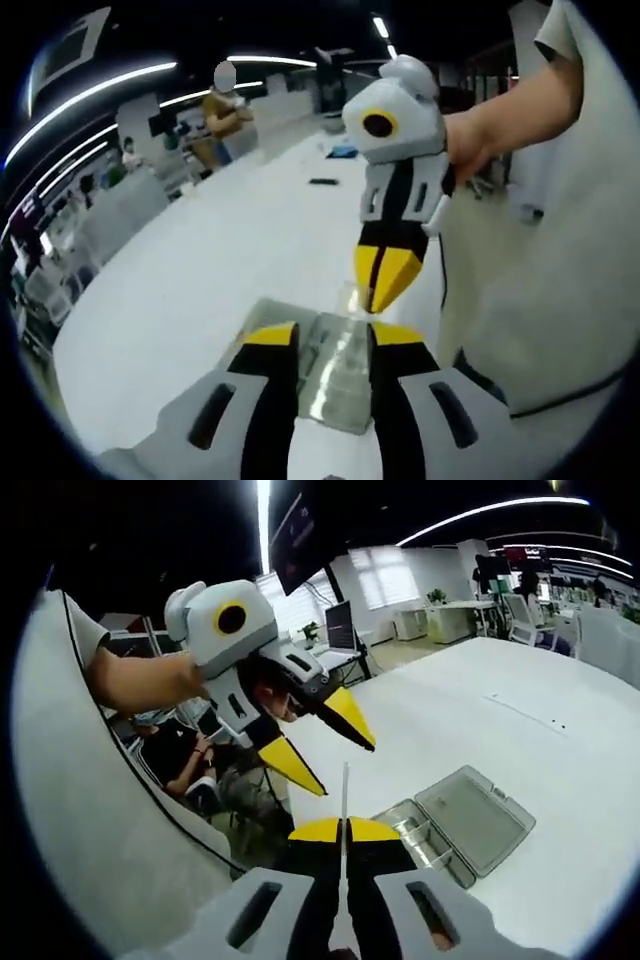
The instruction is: Insert the divider into the dual guide fixture by aligning both edges with the guide slots and pushing it downward to the bottom, including one-sided entry, uneven engagement, binding, and posture correction.
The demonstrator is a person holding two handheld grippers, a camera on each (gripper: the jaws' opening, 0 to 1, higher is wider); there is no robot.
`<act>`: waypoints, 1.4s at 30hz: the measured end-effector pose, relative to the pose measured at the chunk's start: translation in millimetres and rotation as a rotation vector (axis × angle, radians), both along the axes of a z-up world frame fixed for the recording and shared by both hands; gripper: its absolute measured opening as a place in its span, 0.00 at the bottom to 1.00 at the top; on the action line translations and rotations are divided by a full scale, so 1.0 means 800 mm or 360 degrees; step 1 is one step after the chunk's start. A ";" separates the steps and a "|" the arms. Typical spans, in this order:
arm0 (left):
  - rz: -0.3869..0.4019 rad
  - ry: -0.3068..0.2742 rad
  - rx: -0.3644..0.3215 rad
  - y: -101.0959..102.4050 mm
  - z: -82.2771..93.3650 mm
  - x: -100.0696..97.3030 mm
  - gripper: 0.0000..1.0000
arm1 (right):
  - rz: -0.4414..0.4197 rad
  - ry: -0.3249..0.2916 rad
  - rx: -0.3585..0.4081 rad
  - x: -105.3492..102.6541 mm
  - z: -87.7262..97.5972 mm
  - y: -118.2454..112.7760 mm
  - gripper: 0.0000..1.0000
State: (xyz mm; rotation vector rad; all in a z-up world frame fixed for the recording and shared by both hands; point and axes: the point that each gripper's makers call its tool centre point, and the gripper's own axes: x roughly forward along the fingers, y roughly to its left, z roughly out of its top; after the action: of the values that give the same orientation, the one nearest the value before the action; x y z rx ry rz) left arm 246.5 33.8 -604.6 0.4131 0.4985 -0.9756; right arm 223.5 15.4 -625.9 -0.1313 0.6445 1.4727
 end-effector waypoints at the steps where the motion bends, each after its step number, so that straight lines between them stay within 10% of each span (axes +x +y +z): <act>1: -0.0002 0.0004 0.0001 0.000 0.000 -0.001 0.22 | 0.0004 -0.0003 -0.0001 -0.001 0.000 0.000 0.00; 42: -0.0103 0.0203 0.0030 -0.011 -0.019 -0.026 0.04 | 0.0266 -0.0286 -0.0076 -0.015 -0.007 -0.002 0.00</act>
State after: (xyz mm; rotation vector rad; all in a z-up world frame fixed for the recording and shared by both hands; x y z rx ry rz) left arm 225.6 25.2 -619.5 0.3875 0.6130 -1.0651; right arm 211.4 14.1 -631.2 -0.3577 0.5323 1.5850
